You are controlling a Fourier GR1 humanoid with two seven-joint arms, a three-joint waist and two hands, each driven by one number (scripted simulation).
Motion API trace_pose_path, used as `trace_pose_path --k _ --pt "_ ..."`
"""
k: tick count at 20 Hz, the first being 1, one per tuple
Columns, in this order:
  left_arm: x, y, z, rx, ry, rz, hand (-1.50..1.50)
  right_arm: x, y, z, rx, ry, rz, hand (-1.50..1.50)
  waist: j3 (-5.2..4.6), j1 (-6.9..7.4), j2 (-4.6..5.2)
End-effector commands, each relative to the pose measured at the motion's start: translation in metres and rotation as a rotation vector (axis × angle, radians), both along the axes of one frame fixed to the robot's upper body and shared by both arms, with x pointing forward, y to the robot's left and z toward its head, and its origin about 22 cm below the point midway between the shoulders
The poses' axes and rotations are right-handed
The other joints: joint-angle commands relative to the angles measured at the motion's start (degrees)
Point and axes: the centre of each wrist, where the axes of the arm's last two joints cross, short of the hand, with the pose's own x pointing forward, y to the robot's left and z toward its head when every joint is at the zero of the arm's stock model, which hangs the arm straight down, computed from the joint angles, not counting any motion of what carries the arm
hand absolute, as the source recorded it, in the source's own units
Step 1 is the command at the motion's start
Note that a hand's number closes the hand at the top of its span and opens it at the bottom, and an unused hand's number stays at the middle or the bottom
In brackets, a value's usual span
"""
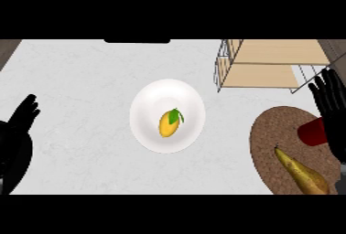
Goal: Pick the can from the placemat and place it in the tiered shelf
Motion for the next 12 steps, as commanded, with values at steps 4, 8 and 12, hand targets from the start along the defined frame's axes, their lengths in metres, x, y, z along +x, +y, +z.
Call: trace_pose_path --k 4,8,12 --pt "0.023 -0.072 -0.002 -0.064 -0.121 -0.133 0.00 0.027 -0.074 0.025 0.034 0.066 0.217 -1.50 0.75 -0.58 -0.08" --pt "0.020 -0.076 -0.005 -0.131 -0.118 -0.160 0.00 0.023 -0.024 -0.052 0.708 0.115 0.152 1.50 2.91 -1.97 1.10" --pt "0.031 -0.117 -0.008 -0.154 -0.138 -0.237 0.00 0.013 -0.138 -0.014 -0.226 0.157 -0.218 1.50 0.91 0.61 1.16"
